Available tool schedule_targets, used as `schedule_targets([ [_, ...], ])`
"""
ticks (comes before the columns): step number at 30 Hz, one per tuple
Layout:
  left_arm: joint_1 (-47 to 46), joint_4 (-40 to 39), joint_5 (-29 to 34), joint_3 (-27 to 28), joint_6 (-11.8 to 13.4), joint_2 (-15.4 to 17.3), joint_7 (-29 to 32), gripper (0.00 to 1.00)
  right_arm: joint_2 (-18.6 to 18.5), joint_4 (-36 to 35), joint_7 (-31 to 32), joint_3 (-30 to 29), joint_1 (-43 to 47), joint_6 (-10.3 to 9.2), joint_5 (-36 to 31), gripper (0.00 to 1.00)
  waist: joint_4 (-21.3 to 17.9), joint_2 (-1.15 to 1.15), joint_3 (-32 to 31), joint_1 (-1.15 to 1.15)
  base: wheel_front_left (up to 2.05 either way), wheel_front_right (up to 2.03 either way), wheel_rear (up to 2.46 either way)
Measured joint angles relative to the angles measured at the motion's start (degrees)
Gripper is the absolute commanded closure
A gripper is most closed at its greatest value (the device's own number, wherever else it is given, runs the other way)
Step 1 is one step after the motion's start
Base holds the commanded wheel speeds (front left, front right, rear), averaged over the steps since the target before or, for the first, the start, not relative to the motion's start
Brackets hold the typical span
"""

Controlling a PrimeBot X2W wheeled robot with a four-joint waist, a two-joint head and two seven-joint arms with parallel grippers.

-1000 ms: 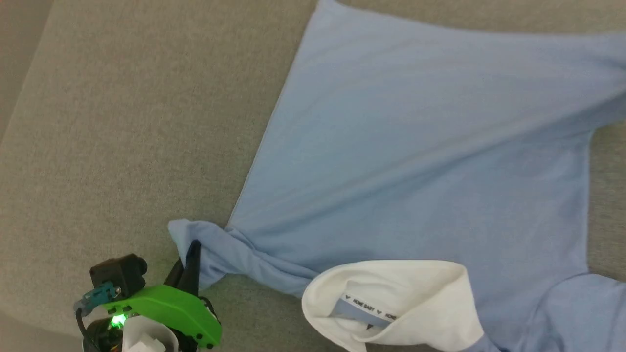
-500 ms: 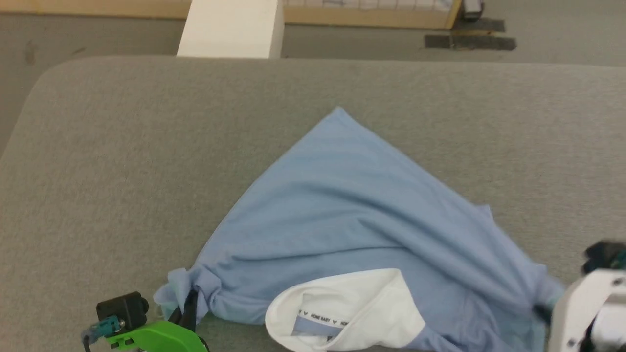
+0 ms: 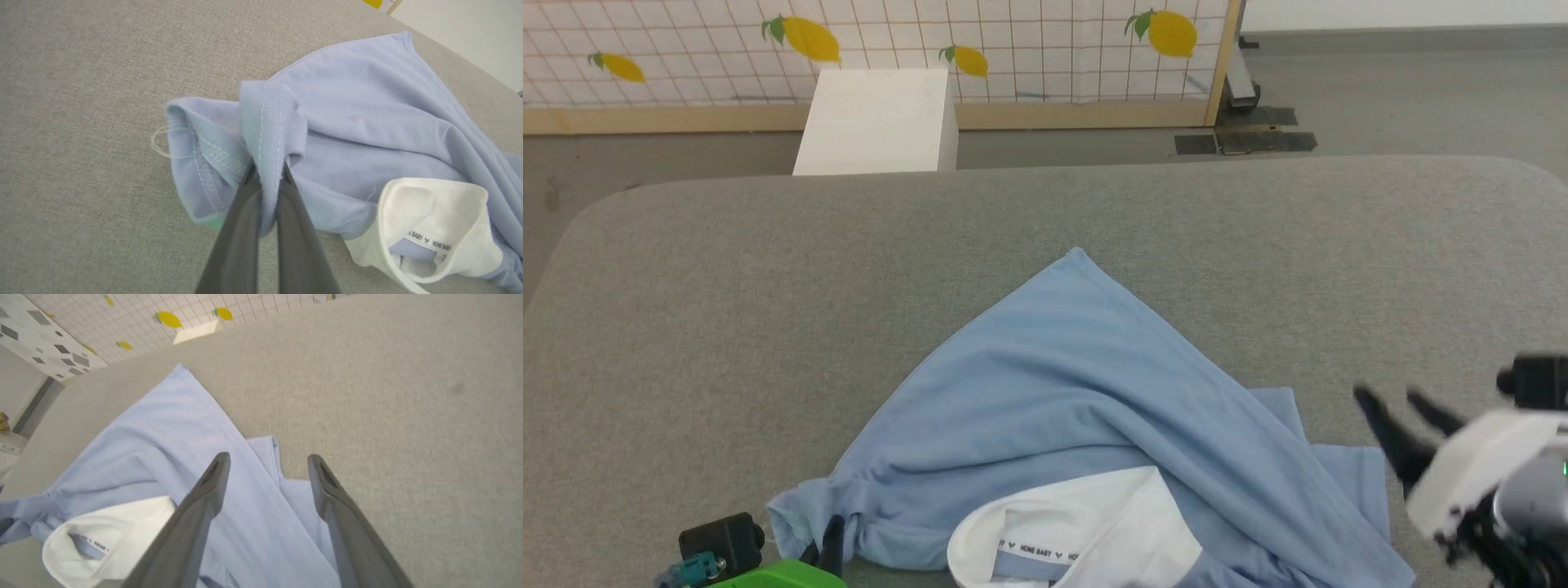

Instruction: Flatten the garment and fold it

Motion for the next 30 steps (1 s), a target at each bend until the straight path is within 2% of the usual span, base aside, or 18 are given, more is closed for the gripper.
schedule_targets([
  [5, -0.22, -0.11, 0.00, -0.20, -0.01, 0.01, -0.07, 1.00, -0.87, 3.21, -5.35, 3.96, -9.96, -0.01, 0.20, 0.00, 1.20, 0.00, 1.48, 0.00, 0.00, 0.00, 0.00],
  [12, -4.04, -0.08, 0.08, -1.65, -0.41, -0.48, -0.66, 1.00, -0.44, 13.94, -4.90, 10.44, -26.11, 0.00, -4.59, 0.00, 4.21, 0.00, 5.69, 0.00, 0.00, 0.00, 0.00],
  [17, -6.81, 0.15, 0.35, -2.64, -0.81, -1.75, -1.62, 1.00, -1.45, 23.39, -0.23, 15.07, -37.20, 0.00, -10.70, 0.00, 8.02, 0.00, 9.03, 0.00, 0.00, 0.00, 0.00],
  [22, -8.26, 0.15, 0.68, -3.60, -1.19, -2.24, -2.64, 1.00, -2.05, 33.25, 8.13, 18.69, -45.78, 0.00, -16.74, 0.00, 11.83, 0.00, 12.82, 0.00, 0.00, 0.00, 0.00],
  [24, -8.78, -0.19, 0.81, -3.78, -1.19, -2.53, -3.01, 1.00, -3.45, 36.24, 11.27, 22.19, -48.31, 0.00, -19.56, 0.00, 13.16, 0.00, 14.30, 0.00, 0.00, 0.00, 0.00],
  [30, -10.19, -2.50, 1.04, -5.15, -1.46, -3.55, -3.47, 1.00, -5.23, 42.31, 17.00, 25.32, -52.41, 0.00, -20.52, 0.00, 17.16, 0.00, 18.63, 0.00, 0.00, 0.00, 0.00],
])
